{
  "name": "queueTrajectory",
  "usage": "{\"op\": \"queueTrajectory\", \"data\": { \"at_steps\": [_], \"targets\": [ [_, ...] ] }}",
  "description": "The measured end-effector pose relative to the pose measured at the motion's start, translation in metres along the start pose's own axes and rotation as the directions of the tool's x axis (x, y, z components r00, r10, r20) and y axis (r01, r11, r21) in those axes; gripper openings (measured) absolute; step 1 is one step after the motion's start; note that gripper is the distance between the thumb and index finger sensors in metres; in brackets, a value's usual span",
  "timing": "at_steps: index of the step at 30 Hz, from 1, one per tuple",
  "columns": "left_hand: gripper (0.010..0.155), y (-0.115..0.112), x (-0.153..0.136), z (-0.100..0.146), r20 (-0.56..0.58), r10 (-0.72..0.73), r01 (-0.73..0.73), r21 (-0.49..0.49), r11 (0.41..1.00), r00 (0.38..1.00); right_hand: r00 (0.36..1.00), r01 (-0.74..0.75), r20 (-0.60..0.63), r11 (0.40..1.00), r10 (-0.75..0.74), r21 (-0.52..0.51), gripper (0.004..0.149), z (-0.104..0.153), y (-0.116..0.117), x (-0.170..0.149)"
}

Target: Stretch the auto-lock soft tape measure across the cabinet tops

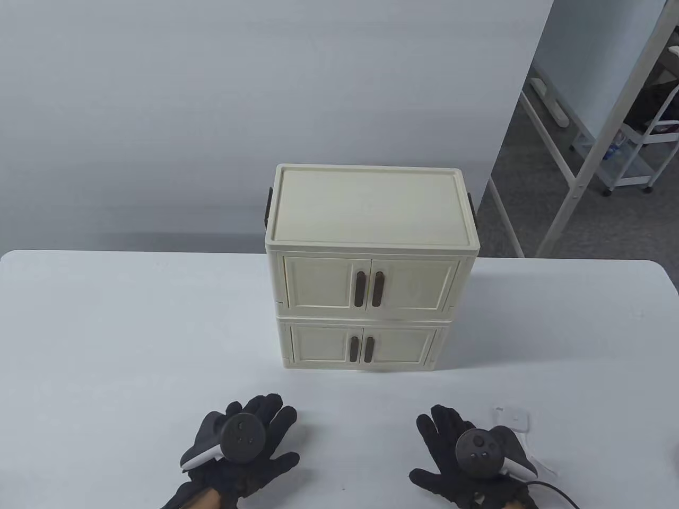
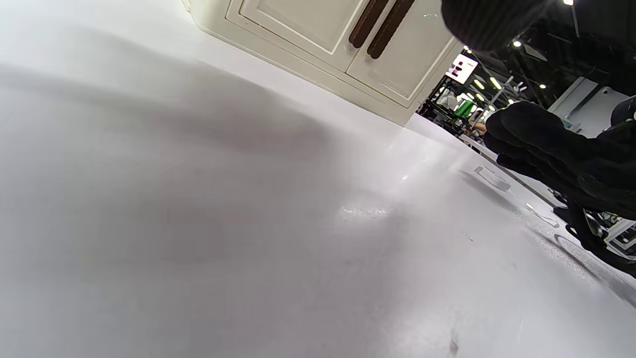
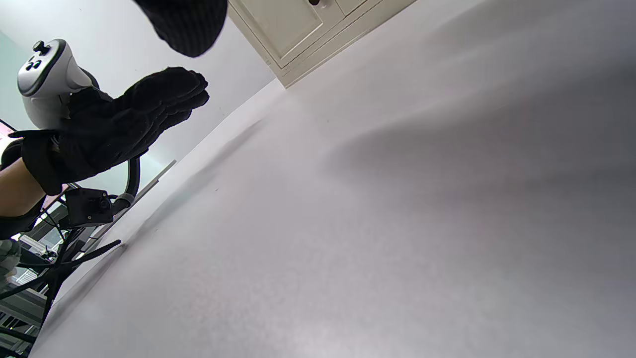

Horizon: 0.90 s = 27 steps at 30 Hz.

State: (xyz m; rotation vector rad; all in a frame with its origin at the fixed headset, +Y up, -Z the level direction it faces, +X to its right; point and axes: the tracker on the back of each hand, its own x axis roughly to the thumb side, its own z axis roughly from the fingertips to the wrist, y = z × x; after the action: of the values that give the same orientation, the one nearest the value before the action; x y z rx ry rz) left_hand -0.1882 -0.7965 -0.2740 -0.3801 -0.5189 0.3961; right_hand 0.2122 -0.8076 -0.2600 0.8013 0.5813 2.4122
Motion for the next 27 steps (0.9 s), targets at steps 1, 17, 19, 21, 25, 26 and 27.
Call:
{"op": "queueTrajectory", "data": {
  "at_steps": [1,17,19,21,25,26,27],
  "targets": [
    [0.083,0.0,0.0,0.0,-0.001,0.002,-0.002,0.001,1.0,1.0,1.0,0.0,-0.001,1.0,0.0,-0.001,0.09,0.0,0.0,0.0],
    [0.083,0.001,-0.002,0.001,0.0,0.008,-0.008,0.008,1.0,1.0,0.969,-0.165,-0.239,0.876,0.059,-0.452,0.088,0.026,-0.047,-0.019],
    [0.083,0.001,-0.002,0.001,-0.001,0.008,-0.008,0.004,1.0,1.0,0.9,-0.273,-0.433,0.848,0.057,-0.455,0.089,0.036,-0.058,-0.035],
    [0.083,0.0,-0.002,0.0,0.0,0.008,-0.008,0.002,1.0,1.0,0.82,-0.377,-0.57,0.802,0.056,-0.464,0.089,0.043,-0.068,-0.055],
    [0.083,0.003,-0.001,0.001,0.006,0.003,-0.003,0.012,1.0,1.0,0.621,-0.447,-0.778,0.859,0.097,-0.25,0.09,0.05,-0.068,-0.086],
    [0.083,0.004,-0.001,0.001,0.005,0.003,-0.003,0.019,1.0,1.0,0.602,-0.459,-0.792,0.857,0.105,-0.235,0.09,0.05,-0.066,-0.09],
    [0.083,0.005,-0.001,0.002,0.006,0.005,-0.005,0.024,1.0,1.0,0.585,-0.473,-0.804,0.851,0.108,-0.23,0.088,0.049,-0.064,-0.094]
  ]
}}
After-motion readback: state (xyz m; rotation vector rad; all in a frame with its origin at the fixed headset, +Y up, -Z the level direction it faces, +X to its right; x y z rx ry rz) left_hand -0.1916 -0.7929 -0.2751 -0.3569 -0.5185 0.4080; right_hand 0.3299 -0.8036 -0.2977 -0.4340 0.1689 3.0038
